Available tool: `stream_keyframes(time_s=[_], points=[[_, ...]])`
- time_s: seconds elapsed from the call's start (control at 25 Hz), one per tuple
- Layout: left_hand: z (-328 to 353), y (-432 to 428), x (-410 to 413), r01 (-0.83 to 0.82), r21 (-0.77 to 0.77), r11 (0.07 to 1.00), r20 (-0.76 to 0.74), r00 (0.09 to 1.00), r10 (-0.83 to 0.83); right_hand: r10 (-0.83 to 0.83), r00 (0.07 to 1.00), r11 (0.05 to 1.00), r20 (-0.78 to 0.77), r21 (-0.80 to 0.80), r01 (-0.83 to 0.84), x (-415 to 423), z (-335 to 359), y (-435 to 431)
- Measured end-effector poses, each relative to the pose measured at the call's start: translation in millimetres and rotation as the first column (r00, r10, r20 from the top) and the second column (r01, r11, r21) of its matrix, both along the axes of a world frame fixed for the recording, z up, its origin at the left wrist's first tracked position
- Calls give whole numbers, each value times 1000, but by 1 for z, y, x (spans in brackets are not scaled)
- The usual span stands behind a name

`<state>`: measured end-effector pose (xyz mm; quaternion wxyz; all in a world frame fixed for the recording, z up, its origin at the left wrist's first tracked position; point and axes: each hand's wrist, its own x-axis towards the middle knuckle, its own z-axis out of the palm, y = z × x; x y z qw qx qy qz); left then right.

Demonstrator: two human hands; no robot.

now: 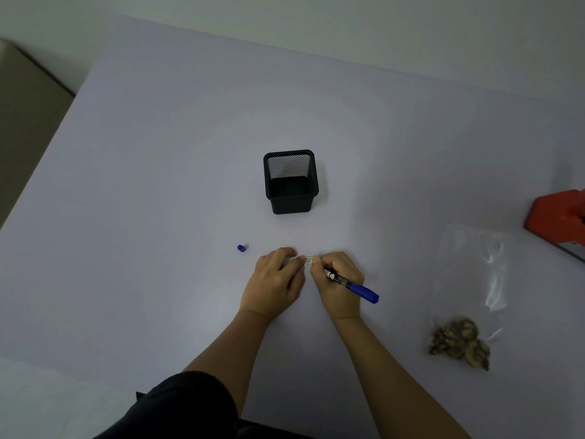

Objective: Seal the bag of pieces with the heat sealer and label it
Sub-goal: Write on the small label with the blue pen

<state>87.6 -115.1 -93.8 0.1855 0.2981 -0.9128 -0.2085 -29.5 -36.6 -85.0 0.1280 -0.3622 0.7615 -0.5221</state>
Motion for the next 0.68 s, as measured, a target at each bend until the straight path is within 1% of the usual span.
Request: stream_keyframes(time_s=[0.2,0.28,0.32,0.36,0.44,0.48,0.56,0.68], points=[[-1,0,-1,-17,-6,1000,-15,1000,17,-30,999,999,45,17,30,-2,1,0],[0,0,-2,-18,7,1000,-26,999,18,-81,990,996,111,34,78,-3,5,-2],[1,0,-2,-19,31,999,-32,999,20,-141,972,990,190,43,135,-5,7,-3],[2,-1,-2,-19,65,998,-37,999,21,-217,929,976,300,54,210,-7,11,-4],[7,-3,-3,-26,150,988,-41,999,33,-326,795,938,511,74,337,-13,23,-8],[9,-4,-4,-37,198,979,-44,998,47,-360,745,921,561,90,378,-16,28,-7],[18,-5,-7,-91,311,946,-48,993,112,-394,689,902,608,112,417,-23,39,-2],[28,-6,-13,-196,462,865,35,979,203,-390,616,890,685,109,442,-32,57,9]])
